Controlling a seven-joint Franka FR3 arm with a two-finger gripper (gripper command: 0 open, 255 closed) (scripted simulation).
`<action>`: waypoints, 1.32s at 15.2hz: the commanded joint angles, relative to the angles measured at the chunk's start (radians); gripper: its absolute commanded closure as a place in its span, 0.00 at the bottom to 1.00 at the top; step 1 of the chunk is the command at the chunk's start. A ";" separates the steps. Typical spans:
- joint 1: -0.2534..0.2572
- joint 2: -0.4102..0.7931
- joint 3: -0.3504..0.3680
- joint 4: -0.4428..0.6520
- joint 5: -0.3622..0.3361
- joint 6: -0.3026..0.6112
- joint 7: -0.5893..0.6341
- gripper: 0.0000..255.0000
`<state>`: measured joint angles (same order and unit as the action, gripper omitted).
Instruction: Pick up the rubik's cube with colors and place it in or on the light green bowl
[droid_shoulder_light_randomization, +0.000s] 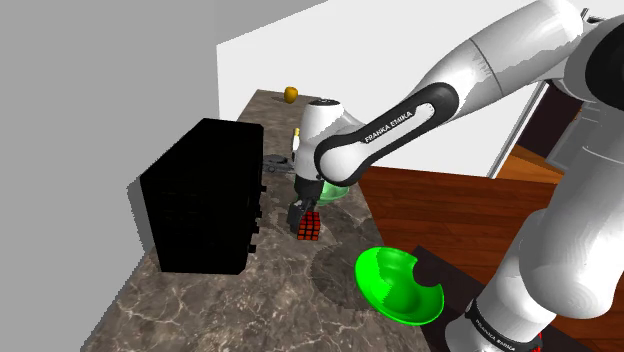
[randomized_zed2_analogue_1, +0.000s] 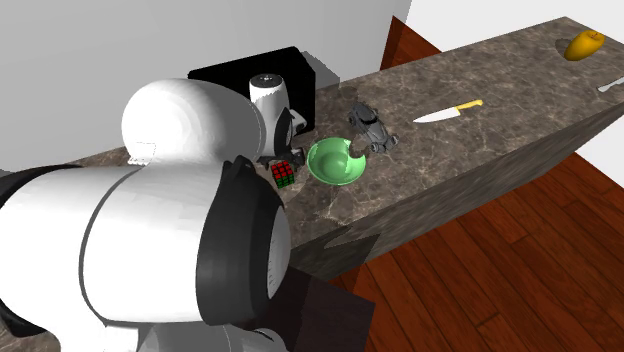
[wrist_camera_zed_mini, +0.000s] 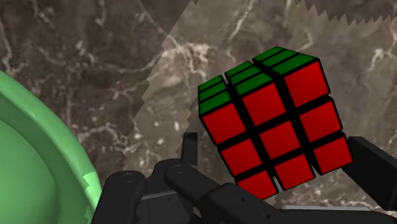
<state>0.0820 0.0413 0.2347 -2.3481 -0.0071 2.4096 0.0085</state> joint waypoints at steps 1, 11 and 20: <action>0.000 0.002 0.000 0.000 -0.001 0.003 0.001 0.00; 0.000 0.002 0.000 0.000 -0.001 0.002 0.001 1.00; -0.001 -0.045 0.001 0.022 0.015 -0.065 -0.011 1.00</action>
<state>0.0825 0.0070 0.2362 -2.3270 0.0043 2.3559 0.0024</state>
